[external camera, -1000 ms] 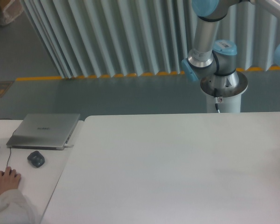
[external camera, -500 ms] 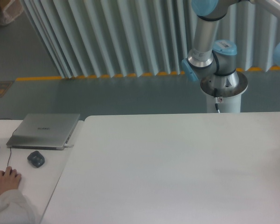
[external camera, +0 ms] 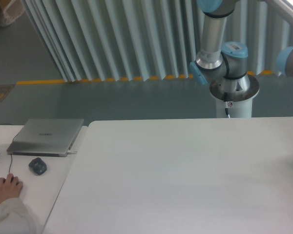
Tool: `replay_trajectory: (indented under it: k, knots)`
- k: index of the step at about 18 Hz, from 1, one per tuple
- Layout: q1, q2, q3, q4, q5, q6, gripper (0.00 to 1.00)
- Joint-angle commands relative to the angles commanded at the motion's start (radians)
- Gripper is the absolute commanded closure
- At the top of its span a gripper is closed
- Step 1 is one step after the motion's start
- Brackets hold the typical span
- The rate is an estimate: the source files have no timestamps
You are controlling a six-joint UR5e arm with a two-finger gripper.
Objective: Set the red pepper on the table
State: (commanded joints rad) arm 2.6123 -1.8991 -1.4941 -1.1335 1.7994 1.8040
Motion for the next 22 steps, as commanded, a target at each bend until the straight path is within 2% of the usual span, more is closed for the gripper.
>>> replay_trajectory:
  k: [2,5,7,8,10,14,22]
  knots:
    - [0.018,-0.005,0.011,-0.011,0.001,0.056,0.00]
    - [0.081,-0.032,0.069,-0.055,0.040,0.302,0.00]
    - [0.118,-0.046,0.075,-0.054,0.101,0.394,0.00]
    - [0.123,-0.064,0.071,-0.046,0.170,0.434,0.00]
    - [0.126,-0.087,0.074,-0.045,0.245,0.440,0.00]
    - [0.143,-0.130,0.075,-0.032,0.291,0.431,0.00]
    - [0.207,-0.242,0.158,0.038,0.291,0.430,0.00]
